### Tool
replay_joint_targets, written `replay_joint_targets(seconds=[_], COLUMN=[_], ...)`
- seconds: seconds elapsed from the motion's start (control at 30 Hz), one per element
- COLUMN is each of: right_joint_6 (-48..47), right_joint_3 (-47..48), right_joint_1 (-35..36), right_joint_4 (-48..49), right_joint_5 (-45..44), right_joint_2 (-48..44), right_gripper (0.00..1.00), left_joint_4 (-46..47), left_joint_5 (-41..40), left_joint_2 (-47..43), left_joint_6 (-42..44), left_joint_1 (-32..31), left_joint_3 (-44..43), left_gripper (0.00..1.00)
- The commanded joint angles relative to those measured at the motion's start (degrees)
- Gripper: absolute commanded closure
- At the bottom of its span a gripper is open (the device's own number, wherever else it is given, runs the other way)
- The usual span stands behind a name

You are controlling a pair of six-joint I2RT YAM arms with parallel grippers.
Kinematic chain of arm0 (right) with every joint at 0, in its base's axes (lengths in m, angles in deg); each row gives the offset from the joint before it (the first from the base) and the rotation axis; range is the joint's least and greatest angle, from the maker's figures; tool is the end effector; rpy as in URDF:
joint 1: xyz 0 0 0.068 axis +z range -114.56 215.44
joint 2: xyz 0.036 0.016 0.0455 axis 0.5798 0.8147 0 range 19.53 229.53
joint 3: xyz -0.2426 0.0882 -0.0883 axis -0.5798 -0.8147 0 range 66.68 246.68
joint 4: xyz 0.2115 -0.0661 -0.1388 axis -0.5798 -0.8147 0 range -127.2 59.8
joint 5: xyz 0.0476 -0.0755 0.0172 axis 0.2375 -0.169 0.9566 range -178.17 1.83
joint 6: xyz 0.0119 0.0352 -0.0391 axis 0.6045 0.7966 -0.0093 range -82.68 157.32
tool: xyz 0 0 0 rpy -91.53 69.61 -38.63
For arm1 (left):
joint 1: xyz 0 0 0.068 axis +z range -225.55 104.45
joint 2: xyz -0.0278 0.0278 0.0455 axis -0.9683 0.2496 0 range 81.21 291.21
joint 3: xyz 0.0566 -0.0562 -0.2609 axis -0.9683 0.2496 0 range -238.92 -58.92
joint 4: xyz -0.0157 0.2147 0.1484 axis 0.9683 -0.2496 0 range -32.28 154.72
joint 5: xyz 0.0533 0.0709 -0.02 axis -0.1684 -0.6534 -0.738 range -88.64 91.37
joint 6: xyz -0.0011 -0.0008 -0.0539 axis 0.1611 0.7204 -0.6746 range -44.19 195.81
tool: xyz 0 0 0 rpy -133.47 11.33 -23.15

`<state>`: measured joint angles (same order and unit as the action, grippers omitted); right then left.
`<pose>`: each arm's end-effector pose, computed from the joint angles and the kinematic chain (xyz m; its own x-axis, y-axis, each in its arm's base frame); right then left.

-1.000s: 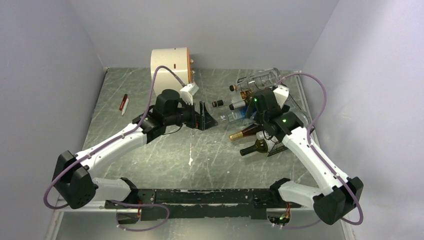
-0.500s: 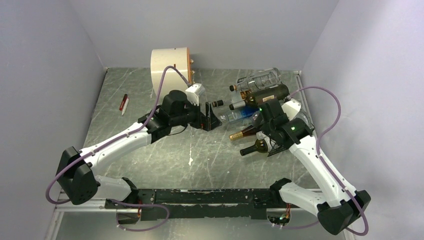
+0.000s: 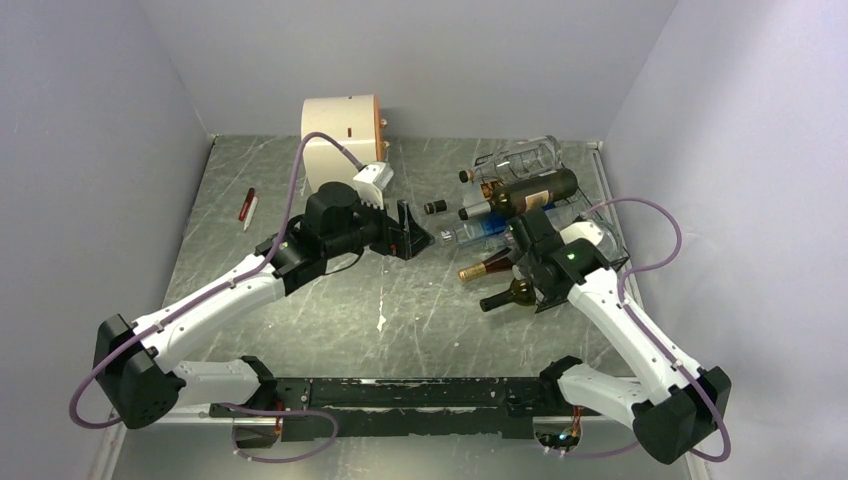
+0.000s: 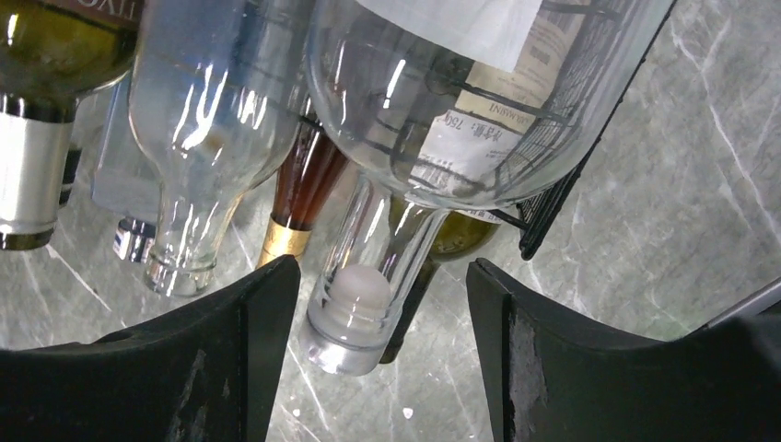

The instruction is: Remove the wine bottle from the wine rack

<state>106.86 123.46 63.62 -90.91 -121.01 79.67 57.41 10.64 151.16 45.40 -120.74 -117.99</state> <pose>0.1696 0.0689 0.2946 -0.4530 0.6503 -0.6098 0.6770 0.6960 0.2392 0.1967 -0.2063 0.3401 -0.5989 -0.1061 -0.7938 0.5855 0.6182 -0.5244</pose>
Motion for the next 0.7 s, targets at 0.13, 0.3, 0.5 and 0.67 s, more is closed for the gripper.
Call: replay_joint_targets(seconds=[0.13, 0.3, 0.5, 0.67], right_joint_6=[8.63, 9.78, 12.25, 13.42], right_joint_3=[-1.14, -2.56, -4.25, -5.54], right_joint_1=[-0.24, -0.24, -0.24, -0.24], right_joint_4=[1.46, 4.21, 5.46, 6.09], right_joint_5=[-6.35, -5.69, -5.61, -6.75], right_joint_2=[0.59, 0.76, 0.9, 0.88], right_gripper=[0.3, 0.31, 0.31, 0.3], left_joint_4=[-2.12, -2.47, -3.29, -2.65], left_joint_5=[-2.1, -2.58, -2.4, -2.49], left_joint_2=[-1.31, -1.4, -0.85, -1.54], left_joint_6=[1.45, 1.91, 2.54, 2.38], left_joint_1=[-0.38, -0.34, -0.34, -0.39], left_joint_3=[-0.46, -1.11, -1.83, -1.07], left_gripper=[0.02, 0.02, 0.02, 0.02])
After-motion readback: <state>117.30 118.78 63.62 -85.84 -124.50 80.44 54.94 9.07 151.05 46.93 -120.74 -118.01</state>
